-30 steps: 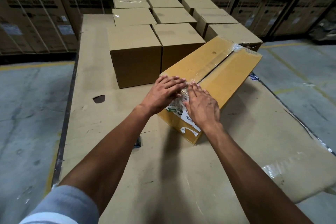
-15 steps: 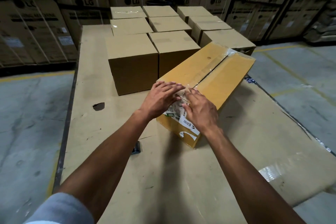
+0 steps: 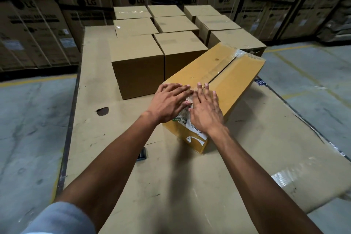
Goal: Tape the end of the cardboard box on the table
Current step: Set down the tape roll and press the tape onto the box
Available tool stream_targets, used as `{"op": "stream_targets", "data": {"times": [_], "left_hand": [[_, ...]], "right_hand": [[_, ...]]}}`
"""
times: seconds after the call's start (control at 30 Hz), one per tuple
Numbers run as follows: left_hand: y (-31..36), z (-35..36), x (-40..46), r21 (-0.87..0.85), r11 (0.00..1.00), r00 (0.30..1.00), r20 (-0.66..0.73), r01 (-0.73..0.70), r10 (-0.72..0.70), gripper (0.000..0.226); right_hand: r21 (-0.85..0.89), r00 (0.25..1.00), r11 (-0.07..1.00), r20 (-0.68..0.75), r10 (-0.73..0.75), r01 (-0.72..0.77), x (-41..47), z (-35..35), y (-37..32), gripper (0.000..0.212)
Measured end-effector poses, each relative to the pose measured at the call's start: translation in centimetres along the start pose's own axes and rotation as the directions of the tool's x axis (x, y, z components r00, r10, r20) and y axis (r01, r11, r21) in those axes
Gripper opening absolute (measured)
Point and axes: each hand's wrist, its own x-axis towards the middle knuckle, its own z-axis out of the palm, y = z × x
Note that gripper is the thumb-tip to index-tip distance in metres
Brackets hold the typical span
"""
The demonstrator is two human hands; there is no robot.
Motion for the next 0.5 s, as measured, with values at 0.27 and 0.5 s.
{"op": "stream_targets", "data": {"times": [0.27, 0.5], "left_hand": [[-0.1, -0.2, -1.7, -0.142, 0.989, 0.992, -0.118, -0.049, 0.032, 0.039], [-0.4, 0.3, -1.2, -0.146, 0.989, 0.999, -0.050, -0.023, 0.016, 0.050]], "right_hand": [[0.266, 0.911, 0.936, -0.398, -0.111, 0.230, -2.2, 1.3, 1.4, 0.031], [0.175, 0.969, 0.974, -0.225, -0.104, 0.145, -1.3, 0.6, 0.9, 0.046]]}}
